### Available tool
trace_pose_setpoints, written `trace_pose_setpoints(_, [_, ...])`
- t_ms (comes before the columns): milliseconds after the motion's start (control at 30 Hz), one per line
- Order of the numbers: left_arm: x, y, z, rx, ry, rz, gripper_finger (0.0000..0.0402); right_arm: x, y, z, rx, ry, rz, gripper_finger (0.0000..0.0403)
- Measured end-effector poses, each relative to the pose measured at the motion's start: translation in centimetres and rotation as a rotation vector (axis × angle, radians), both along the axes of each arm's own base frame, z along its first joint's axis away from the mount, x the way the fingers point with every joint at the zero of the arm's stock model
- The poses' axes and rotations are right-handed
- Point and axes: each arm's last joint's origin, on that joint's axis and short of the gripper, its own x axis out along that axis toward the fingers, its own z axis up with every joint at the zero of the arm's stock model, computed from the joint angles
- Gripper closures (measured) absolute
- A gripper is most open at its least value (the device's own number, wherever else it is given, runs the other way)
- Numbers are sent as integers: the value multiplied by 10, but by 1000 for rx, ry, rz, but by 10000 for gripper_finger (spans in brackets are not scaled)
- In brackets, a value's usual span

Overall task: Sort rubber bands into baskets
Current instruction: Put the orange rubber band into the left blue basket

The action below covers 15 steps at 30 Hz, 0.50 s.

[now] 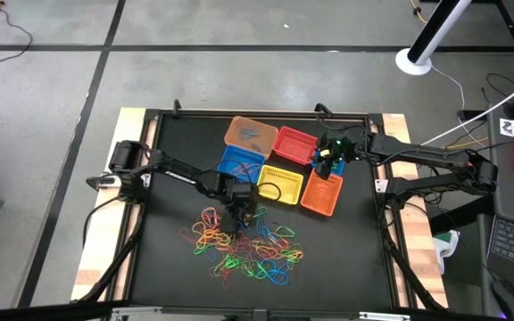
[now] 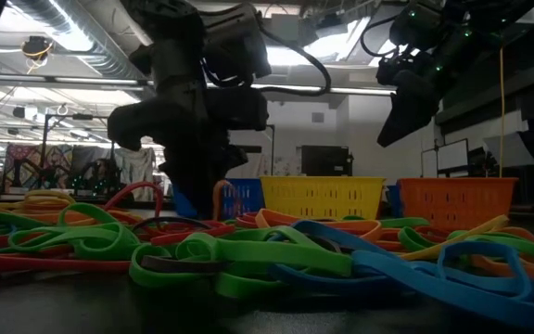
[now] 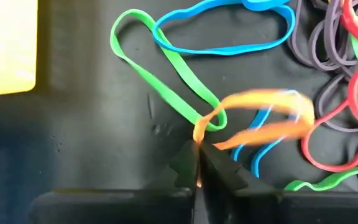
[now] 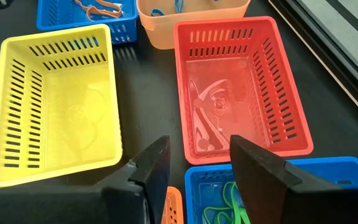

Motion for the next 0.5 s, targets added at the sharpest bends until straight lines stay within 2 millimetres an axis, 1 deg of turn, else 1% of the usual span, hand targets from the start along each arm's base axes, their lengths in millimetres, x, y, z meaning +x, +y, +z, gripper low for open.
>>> trace_pose_setpoints(100, [-2,1,6,5,-8,1,390,0,0,0,0,0,0,235])
trace_pose_setpoints(267, [-6,4,26,5,-60,3,398,0,0,0,0,0,0,235])
trace_pose_setpoints(400, [-9,16,44,7,-116,32,397,0,0,0,0,0,0,235])
trace_pose_setpoints(500, [-12,29,58,49,-165,58,398,0,0,0,0,0,0,235])
